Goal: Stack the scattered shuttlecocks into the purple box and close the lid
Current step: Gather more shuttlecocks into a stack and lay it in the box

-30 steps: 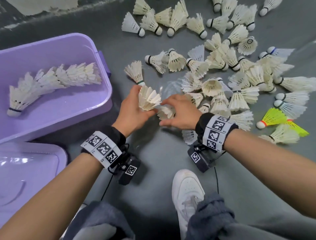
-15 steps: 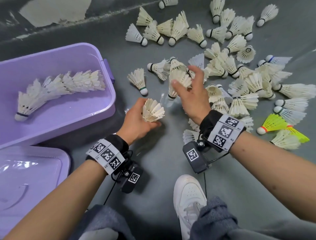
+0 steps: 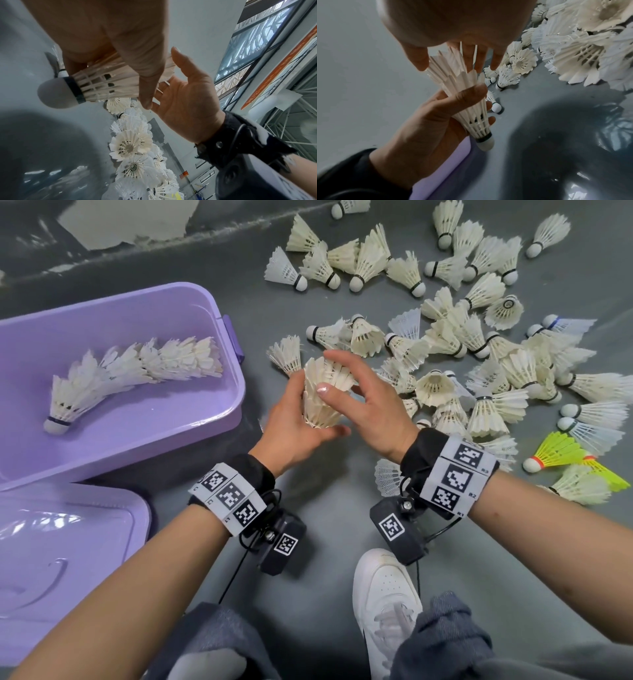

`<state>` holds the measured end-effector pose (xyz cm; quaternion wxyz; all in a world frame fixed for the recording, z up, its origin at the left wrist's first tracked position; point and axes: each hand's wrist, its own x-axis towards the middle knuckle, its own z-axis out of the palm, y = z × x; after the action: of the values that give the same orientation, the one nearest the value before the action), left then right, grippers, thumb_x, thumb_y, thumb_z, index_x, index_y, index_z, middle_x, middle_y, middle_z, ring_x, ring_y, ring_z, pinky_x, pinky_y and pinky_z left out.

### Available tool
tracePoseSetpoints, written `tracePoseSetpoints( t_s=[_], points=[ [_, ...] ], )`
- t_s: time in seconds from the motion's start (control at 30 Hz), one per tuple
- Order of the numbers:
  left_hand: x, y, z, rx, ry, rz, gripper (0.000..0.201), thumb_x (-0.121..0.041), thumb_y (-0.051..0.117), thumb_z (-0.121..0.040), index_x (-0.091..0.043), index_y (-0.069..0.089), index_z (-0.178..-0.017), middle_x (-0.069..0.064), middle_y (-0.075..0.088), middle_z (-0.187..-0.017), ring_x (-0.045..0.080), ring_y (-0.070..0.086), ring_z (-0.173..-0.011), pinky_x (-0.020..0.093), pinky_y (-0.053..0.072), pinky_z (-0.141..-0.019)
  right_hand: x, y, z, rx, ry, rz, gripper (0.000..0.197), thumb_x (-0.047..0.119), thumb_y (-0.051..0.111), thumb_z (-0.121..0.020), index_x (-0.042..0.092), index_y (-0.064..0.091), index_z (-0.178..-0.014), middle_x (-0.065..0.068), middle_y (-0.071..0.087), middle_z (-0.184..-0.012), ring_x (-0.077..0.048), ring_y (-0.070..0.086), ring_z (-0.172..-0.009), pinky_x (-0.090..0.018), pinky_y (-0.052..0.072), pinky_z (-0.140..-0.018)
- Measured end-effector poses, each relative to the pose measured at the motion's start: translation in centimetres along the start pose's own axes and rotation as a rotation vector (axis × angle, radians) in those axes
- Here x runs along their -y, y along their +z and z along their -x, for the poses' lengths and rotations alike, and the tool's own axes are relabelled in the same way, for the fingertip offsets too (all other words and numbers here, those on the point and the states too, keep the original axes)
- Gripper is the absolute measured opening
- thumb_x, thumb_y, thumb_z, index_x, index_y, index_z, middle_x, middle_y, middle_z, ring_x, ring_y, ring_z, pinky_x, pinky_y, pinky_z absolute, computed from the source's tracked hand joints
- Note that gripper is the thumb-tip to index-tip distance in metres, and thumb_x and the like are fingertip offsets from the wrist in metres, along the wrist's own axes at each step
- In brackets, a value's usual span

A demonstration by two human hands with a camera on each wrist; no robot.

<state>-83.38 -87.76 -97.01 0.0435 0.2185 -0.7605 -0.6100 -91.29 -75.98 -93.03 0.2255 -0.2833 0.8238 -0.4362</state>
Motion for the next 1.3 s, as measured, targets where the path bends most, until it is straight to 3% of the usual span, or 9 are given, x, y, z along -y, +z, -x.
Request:
tracePoseSetpoints(
  t_s=[0.2, 0.27, 0.37, 0.53, 0.8, 0.97, 1.1, 1.2, 1.3],
  points=[
    [-0.6, 1.5, -1.2, 0.029, 0.031, -0.007, 0.067, -0.029, 0.085, -0.063, -0.035, 0.043, -0.116, -0.009, 0.065, -0.100, 0.012, 0.064, -0.087, 0.031, 0.053, -0.074, -1.6, -2.1, 0.8, -0.001, 0.001, -0.065, 0.061, 0.059, 0.046, -0.085, 0.036, 0.036, -0.141, 0.009, 0.040, -0.146, -0.004, 0.036, -0.133, -0.030, 0.028, -0.111],
    [-0.3, 2.1, -1.7, 0.022, 0.044, 0.001, 0.065, -0.027, 0.085, -0.066, -0.037, 0.042, -0.113, -0.010, 0.063, -0.099, 0.009, 0.059, -0.076, 0.027, 0.048, -0.063, -2.5, -3.1, 1.7, -0.083, 0.067, -0.069, 0.056, 0.052, 0.046, -0.091, 0.035, 0.033, -0.142, 0.005, 0.042, -0.144, -0.007, 0.041, -0.130, -0.029, 0.033, -0.107],
    [0.9, 2.8, -1.9, 0.036, 0.015, 0.043, 0.064, -0.026, 0.085, -0.066, -0.037, 0.042, -0.113, -0.006, 0.062, -0.096, 0.004, 0.051, -0.064, 0.026, 0.041, -0.056, -4.5, -4.2, 3.2, -0.222, 0.241, 0.192, 0.045, 0.035, 0.061, -0.088, 0.022, 0.050, -0.130, 0.000, 0.052, -0.124, -0.012, 0.053, -0.111, -0.026, 0.042, -0.095],
    [2.1, 3.8, -1.2, 0.094, 0.018, -0.022, 0.066, -0.021, 0.084, -0.067, -0.027, 0.044, -0.119, -0.014, 0.060, -0.098, -0.003, 0.057, -0.081, 0.013, 0.047, -0.069, -6.9, -5.0, 4.9, 0.067, 0.439, 0.407, 0.031, 0.034, 0.072, -0.077, 0.025, 0.066, -0.106, -0.001, 0.048, -0.107, -0.015, 0.054, -0.097, -0.019, 0.033, -0.082],
    [2.1, 4.0, -1.4, 0.112, 0.038, -0.029, 0.063, -0.014, 0.083, -0.069, -0.026, 0.044, -0.117, -0.020, 0.057, -0.092, -0.016, 0.054, -0.073, 0.003, 0.040, -0.066, -5.9, -3.9, 4.6, 0.229, 0.252, 0.716, 0.042, 0.051, 0.078, -0.062, 0.029, 0.064, -0.094, -0.002, 0.040, -0.121, -0.022, 0.031, -0.119, -0.032, 0.034, -0.098],
    [2.1, 3.8, -0.9, 0.136, 0.036, -0.063, 0.063, -0.015, 0.082, -0.070, -0.023, 0.045, -0.120, -0.014, 0.058, -0.094, -0.003, 0.054, -0.077, 0.001, 0.039, -0.065, -6.0, -3.7, 5.2, 0.338, 0.205, 0.981, 0.020, 0.029, 0.070, -0.067, 0.022, 0.066, -0.086, -0.004, 0.037, -0.138, -0.027, 0.027, -0.127, -0.038, 0.041, -0.093],
    [2.1, 3.2, -0.8, 0.142, 0.044, -0.117, 0.059, -0.017, 0.082, -0.070, -0.029, 0.043, -0.113, -0.007, 0.059, -0.101, 0.002, 0.053, -0.079, -0.001, 0.036, -0.062, -6.3, -4.2, 4.6, 0.161, 0.211, 0.773, 0.006, 0.016, 0.062, -0.073, 0.017, 0.068, -0.074, -0.001, 0.051, -0.131, -0.021, 0.034, -0.125, -0.031, 0.037, -0.097],
    [2.3, 2.5, -1.0, 0.100, 0.035, -0.139, 0.061, -0.017, 0.082, -0.069, -0.029, 0.044, -0.114, -0.003, 0.060, -0.109, 0.012, 0.055, -0.090, -0.003, 0.033, -0.064, -5.1, -5.5, 2.6, -0.144, 0.287, 0.458, 0.003, 0.016, 0.065, -0.076, 0.015, 0.066, -0.073, 0.002, 0.064, -0.106, -0.017, 0.056, -0.104, -0.023, 0.040, -0.084],
    [2.7, 1.5, -1.2, 0.084, 0.026, -0.148, 0.061, -0.015, 0.082, -0.068, -0.023, 0.044, -0.115, -0.007, 0.059, -0.101, 0.015, 0.056, -0.090, -0.001, 0.036, -0.065, -3.4, -6.8, 0.6, -0.403, 0.319, 0.198, 0.010, 0.017, 0.067, -0.078, 0.022, 0.059, -0.074, 0.007, 0.062, -0.076, -0.017, 0.062, -0.078, -0.035, 0.054, -0.076]
  ],
)
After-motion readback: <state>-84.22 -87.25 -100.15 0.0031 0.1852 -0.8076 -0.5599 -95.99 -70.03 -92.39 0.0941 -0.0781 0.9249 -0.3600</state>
